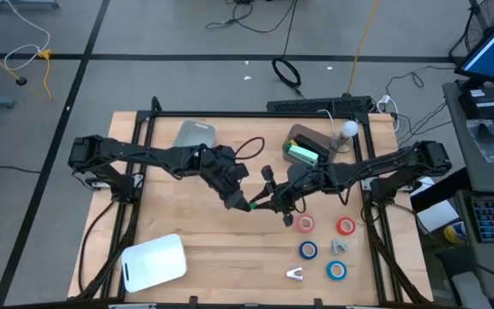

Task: Pick and place Stapler, Stapler remover, tape
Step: Put the small green stapler into the black bin

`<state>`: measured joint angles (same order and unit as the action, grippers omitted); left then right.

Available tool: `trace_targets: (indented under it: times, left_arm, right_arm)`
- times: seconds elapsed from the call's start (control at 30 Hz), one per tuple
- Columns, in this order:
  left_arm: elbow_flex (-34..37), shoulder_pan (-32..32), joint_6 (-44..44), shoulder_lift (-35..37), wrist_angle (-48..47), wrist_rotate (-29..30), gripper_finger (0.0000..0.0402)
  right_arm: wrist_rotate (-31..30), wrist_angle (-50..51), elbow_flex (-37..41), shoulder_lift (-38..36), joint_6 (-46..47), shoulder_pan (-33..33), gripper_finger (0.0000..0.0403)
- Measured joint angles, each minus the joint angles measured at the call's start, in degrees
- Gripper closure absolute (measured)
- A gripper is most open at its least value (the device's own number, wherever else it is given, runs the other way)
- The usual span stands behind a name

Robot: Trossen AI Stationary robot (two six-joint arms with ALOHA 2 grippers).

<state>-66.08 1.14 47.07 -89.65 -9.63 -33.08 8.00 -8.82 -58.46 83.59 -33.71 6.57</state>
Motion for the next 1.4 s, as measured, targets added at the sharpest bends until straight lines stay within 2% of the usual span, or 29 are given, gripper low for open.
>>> trace_targets:
  times: [0.17, 0.3, 0.5, 0.73, 0.9, 1.07, 1.17, 1.4]
  left_arm:
    - [0.0, 0.94, -1.0, 0.0, 0.24, -1.81, 0.0191]
    - [0.0, 1.9, -2.22, 0.02, -0.58, -3.28, 0.0164]
    - [0.0, 3.37, -5.91, 0.02, -7.16, -3.48, 0.0156]
    - [0.0, 5.5, -10.41, 0.04, -15.97, -2.72, 0.0156]
    - [0.0, 5.97, -12.47, 0.04, -21.11, 1.11, 0.0156]
    - [0.0, 5.82, -13.51, 0.04, -21.86, 3.61, 0.0156]
    - [0.0, 5.82, -13.6, 0.04, -21.94, 4.37, 0.0156]
    - [0.0, 5.55, -14.33, 0.04, -21.92, 4.81, 0.0156]
  right_arm:
    - [-1.93, 0.29, 0.0, 0.0, -0.11, -0.01, 0.0336]
    - [-2.4, 0.86, 0.0, 0.02, -0.11, -0.01, 0.0336]
    - [-2.8, 1.96, 0.07, 0.07, -0.02, -0.01, 0.0336]
    - [-9.43, 5.5, 0.07, -0.81, -1.16, -0.26, 0.0336]
    - [-17.21, 12.39, 0.03, -3.06, -1.44, -1.84, 0.0336]
    - [-25.44, 22.11, 0.0, -5.66, 0.14, -5.56, 0.0335]
    - [-27.69, 28.58, 0.07, -7.13, 2.44, -8.91, 0.0336]
    - [-27.73, 42.78, 0.06, -10.53, 5.88, -17.88, 0.0331]
